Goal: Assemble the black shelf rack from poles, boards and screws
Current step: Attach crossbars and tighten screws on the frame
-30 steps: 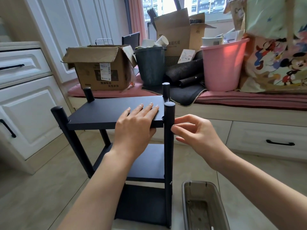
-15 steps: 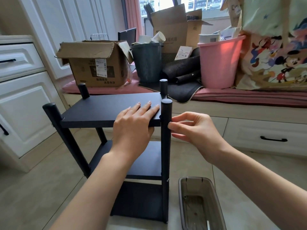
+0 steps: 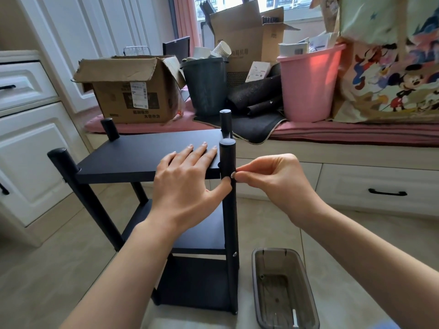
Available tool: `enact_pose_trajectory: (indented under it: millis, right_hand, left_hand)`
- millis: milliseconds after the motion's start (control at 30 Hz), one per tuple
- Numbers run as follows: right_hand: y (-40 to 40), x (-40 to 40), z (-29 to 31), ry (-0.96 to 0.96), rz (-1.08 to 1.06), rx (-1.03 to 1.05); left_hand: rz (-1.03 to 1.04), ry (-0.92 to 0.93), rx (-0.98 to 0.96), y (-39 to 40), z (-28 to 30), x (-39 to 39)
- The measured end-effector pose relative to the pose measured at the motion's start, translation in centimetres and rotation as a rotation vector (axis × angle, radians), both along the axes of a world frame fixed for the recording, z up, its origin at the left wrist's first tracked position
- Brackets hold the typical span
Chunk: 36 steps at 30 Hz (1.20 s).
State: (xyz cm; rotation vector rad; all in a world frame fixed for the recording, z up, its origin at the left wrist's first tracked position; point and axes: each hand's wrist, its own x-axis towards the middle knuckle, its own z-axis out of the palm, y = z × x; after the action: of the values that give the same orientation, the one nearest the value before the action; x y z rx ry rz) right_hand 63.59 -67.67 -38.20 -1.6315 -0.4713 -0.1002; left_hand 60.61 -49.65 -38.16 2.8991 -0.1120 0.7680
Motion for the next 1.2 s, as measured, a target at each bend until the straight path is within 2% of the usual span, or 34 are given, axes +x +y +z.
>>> enact_pose_trajectory:
  millis: [167,367,633,767,933,1200]
  right_hand:
    - [-0.4,0.1,-0.4,-0.025,0.023,-0.018]
    - [-1.1,0.5,-0.5,0.055,0.084,-0.1]
    - [-2.8,2.4,-3.0,0.178,0.172,-0.255]
    - [-4.9,4.4,-7.3,0.267,0.176,-0.377]
    - [-6.5,6.5,-15.7,0.445,0.195,-0.493]
    - [-6.4,5.9,-29.4,0.547,0.293,-0.904]
  left_hand:
    - [0.029,-0.041,-0.01,-0.4,-0.1,0.0]
    - [0.039,-0.13,-0.015,-0.7,-0.6,0.6]
    - [0.052,-0.523,-0.045,-2.0,-3.7,2.3]
    - [0.041,-0.631,-0.031,-1.8,-4.5,3.2]
    - [0.051,-0.722,-0.012,-1.6,-5.1,3.9]
    - [0.079,-0.783,0.03,-1.7,-5.5,4.4]
